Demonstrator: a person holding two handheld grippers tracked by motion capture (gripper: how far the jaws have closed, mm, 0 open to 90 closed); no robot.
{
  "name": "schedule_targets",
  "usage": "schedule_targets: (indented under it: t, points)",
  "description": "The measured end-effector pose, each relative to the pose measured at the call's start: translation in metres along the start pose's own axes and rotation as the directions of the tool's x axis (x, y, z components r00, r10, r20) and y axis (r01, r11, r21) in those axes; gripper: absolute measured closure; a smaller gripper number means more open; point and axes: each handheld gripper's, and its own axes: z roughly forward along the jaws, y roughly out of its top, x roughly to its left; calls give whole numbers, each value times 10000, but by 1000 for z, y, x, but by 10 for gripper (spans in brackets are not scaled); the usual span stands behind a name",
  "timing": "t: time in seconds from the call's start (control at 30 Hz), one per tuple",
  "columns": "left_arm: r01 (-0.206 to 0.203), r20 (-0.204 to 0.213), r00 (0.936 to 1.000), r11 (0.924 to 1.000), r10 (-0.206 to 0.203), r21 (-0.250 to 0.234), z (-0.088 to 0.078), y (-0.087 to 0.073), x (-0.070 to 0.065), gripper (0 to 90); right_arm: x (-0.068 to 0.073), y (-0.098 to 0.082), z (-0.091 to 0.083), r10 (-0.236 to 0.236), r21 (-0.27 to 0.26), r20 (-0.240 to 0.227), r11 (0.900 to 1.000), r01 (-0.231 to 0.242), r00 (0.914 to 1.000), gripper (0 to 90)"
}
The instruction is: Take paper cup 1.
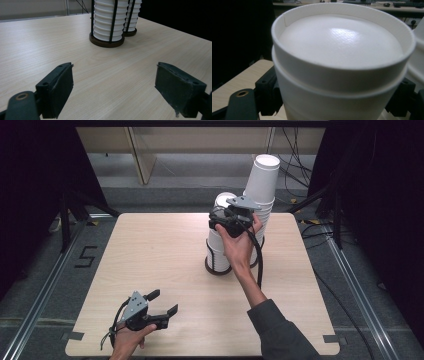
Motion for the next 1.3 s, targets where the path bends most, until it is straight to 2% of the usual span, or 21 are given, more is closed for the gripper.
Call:
schedule_targets:
  t: [0.13,0.17,0.23,0.33,0.47,0.53,0.57,0.63,0.73,0.8,0.97,1.03,1.07,1.17,1.2,1.27,1.3]
  points:
    - [43,78,10000,9999,-42,-146,1,-1,1,145,2,12,-11,109,-400,-169,9991,-116,9998,199]
    - [22,33,10000,10000,-22,-41,0,0,0,145,3,19,-20,-83,-600,-185,9982,72,9998,199]
    - [8,32,10000,10000,-8,5,0,0,0,144,3,21,-22,-176,-766,-259,9969,155,9995,199]
    - [11,128,9999,10000,-10,-60,1,-1,0,144,4,29,-36,-224,-946,-406,9953,184,9989,200]
    - [7,121,9999,10000,-7,-59,1,-1,0,145,4,30,-50,-501,-904,-661,9949,440,9966,200]
    - [-14,116,9999,10000,15,-41,1,-1,0,144,4,28,-56,-583,-851,-840,9951,511,9948,200]
    - [-16,117,9999,10000,16,-43,1,-1,0,145,4,23,-63,-544,-818,-1071,9956,457,9928,200]
    - [-11,120,9999,10000,11,-45,1,-1,0,145,4,21,-66,-614,-719,-1150,9960,533,9915,200]
    - [18,135,9999,10000,-17,-80,2,-1,-1,145,3,10,-75,-710,-502,-1558,9967,638,9852,200]
    - [-4,157,9999,10000,6,-84,2,-1,-1,144,3,1,-81,-582,-384,-1810,9979,521,9818,200]
    - [-34,84,10000,10000,33,20,0,0,0,145,8,-27,-88,-864,-116,-2362,9962,861,9679,200]
    - [-35,127,9999,10000,36,-51,1,0,-1,145,12,-43,-88,-799,72,-2766,9963,852,9577,200]
    - [-35,127,9999,10000,36,-51,1,0,-1,145,12,-43,-88,-799,72,-2766,9963,852,9577,200]
    - [-39,172,9998,9999,41,-113,1,-1,-1,145,17,-60,-86,-659,289,-3168,9964,791,9462,200]
    - [-41,164,9999,9999,42,-112,1,-1,-1,144,19,-67,-85,-718,424,-3175,9951,898,9455,200]
    - [-57,123,9999,10000,57,-18,0,0,-1,144,24,-79,-80,-757,758,-3461,9912,1083,9351,200]
    - [-126,149,9998,9999,126,-61,0,1,-2,145,25,-83,-79,-594,832,-3551,9920,948,9329,200]
